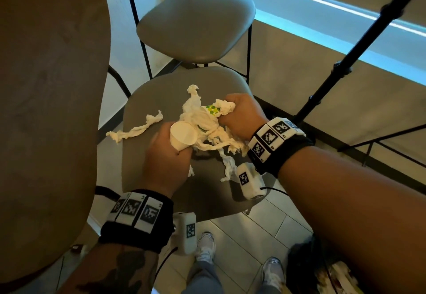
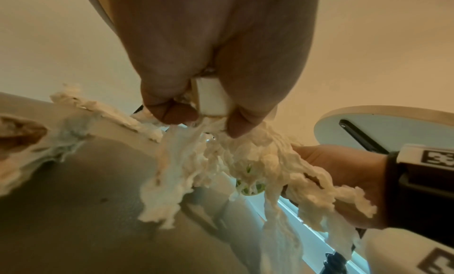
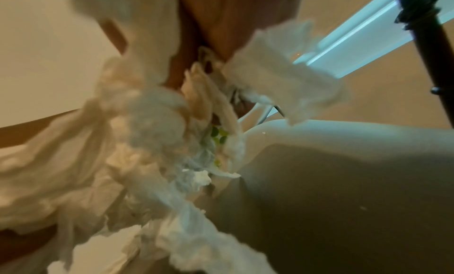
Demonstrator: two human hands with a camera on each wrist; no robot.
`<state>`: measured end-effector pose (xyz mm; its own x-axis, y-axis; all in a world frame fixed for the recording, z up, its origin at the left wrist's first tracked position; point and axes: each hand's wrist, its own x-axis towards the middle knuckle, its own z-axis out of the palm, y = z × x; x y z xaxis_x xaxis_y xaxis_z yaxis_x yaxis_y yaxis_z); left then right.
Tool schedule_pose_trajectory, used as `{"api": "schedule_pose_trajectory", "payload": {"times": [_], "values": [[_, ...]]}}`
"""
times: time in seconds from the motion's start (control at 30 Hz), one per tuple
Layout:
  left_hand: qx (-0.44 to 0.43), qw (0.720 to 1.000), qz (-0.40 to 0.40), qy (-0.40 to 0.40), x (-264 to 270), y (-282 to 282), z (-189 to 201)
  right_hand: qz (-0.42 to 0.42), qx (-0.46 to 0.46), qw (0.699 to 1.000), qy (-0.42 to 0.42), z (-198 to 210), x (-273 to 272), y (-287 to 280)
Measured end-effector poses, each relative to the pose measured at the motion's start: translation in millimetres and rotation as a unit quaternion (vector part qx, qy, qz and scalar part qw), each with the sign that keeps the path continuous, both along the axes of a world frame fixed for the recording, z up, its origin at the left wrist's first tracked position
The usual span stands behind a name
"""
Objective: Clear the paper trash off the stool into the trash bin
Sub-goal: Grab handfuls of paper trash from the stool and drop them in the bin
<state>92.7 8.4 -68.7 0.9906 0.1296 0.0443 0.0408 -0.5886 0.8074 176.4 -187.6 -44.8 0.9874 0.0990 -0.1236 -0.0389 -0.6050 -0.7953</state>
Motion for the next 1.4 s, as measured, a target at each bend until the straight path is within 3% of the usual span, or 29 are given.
{"api": "schedule_pose_trajectory", "payload": {"times": [0.67,1.0,1.13,1.23,1.4], "values": [[0.014,0.999,-0.023,-0.033,-0.9,-14.5,33.4,-0.052,0.023,0.998,-0.004,15.2,-10.3,-14.1],[0.006,0.998,-0.043,-0.047,-4.0,-30.2,61.5,-0.068,0.053,0.995,-0.047,33.1,-23.3,-31.7],[0.035,0.991,-0.11,-0.066,-6.8,-66.1,86.3,-0.108,0.09,0.986,-0.089,51.2,-59.1,-70.9],[-0.022,0.978,-0.194,-0.076,-17.9,-112.8,97.5,-0.173,0.115,0.973,-0.101,55.5,-104.3,-117.5],[-0.048,0.933,-0.353,-0.046,-55.6,-217.9,85.0,-0.315,0.106,0.94,-0.081,38.3,-202.5,-208.5]]}}
